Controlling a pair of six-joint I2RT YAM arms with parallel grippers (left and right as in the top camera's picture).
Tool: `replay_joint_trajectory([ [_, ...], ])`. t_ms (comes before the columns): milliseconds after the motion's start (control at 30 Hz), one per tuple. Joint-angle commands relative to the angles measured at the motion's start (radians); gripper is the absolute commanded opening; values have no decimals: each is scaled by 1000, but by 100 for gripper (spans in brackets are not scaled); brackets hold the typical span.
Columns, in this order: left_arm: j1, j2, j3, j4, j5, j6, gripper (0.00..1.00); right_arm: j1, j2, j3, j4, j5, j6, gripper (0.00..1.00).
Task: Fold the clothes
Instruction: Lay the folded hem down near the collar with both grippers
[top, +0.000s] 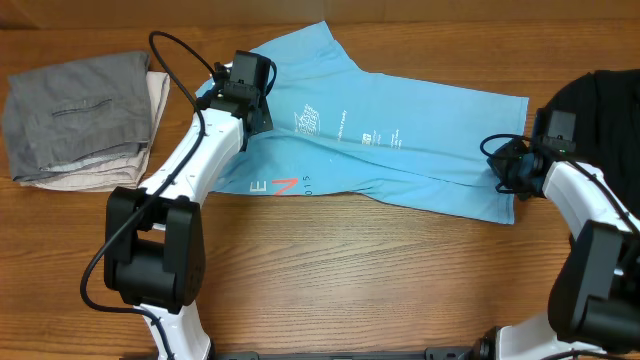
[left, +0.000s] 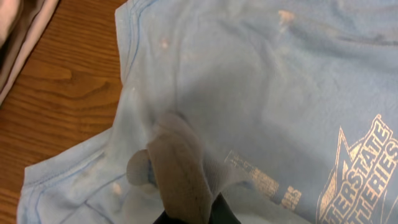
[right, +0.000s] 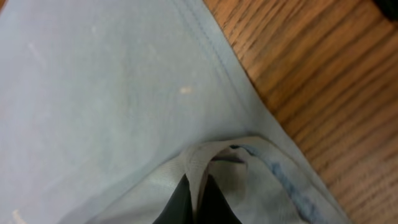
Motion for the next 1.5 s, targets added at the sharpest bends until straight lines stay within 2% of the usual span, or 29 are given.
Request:
replay_joint_trajectory([
  [0, 8, 18, 28, 25, -30, 12, 4, 3, 34, 18, 42, 31, 3, 4],
  [167, 8, 19, 28, 67, -39, 16, 5, 3, 46, 18, 108, 31, 3, 5],
  [200, 8, 19, 28, 72, -36, 16, 11, 3, 46, 18, 118, 31, 3, 10],
  [267, 8, 19, 28, 86, -27, 17, 40, 3, 46, 19, 141, 31, 3, 22],
  [367, 8, 16, 68, 69, -29, 71, 56, 2, 40, 38, 159, 22, -39, 44],
  [433, 8, 12, 141, -6, -29, 87, 65, 2, 24, 76, 130, 10, -91, 68],
  [533, 8, 6, 284, -183, -25, 81, 73, 2, -14, 153, 15, 4, -132, 77],
  [600, 8, 3, 373, -318, -6, 69, 78, 2, -48, 213, -121, 4, -132, 78],
  [633, 8, 3, 409, -395, -2, 46, 80, 2, -61, 238, -193, 4, -132, 82],
  [700, 8, 3, 438, -519, -2, -11, 80, 2, -82, 283, -372, 6, -132, 86],
  [767, 8, 8, 422, -631, -2, -64, 63, 2, -85, 285, -499, 5, -121, 69],
  [800, 8, 9, 402, -653, 1, -80, 54, 2, -82, 274, -528, 4, -120, 54],
  [867, 8, 10, 352, -660, 8, -91, 33, 2, -82, 240, -549, 4, -120, 28],
  [933, 8, 10, 245, -609, 9, -91, 22, 2, -81, 179, -527, 0, -121, 9],
  [1200, 31, 10, 13, -430, 19, -90, 20, 2, -81, 43, -409, -22, -121, 8],
  [1467, 65, 10, -122, -304, 23, -90, 20, 2, -80, -85, -225, -19, -120, 4],
])
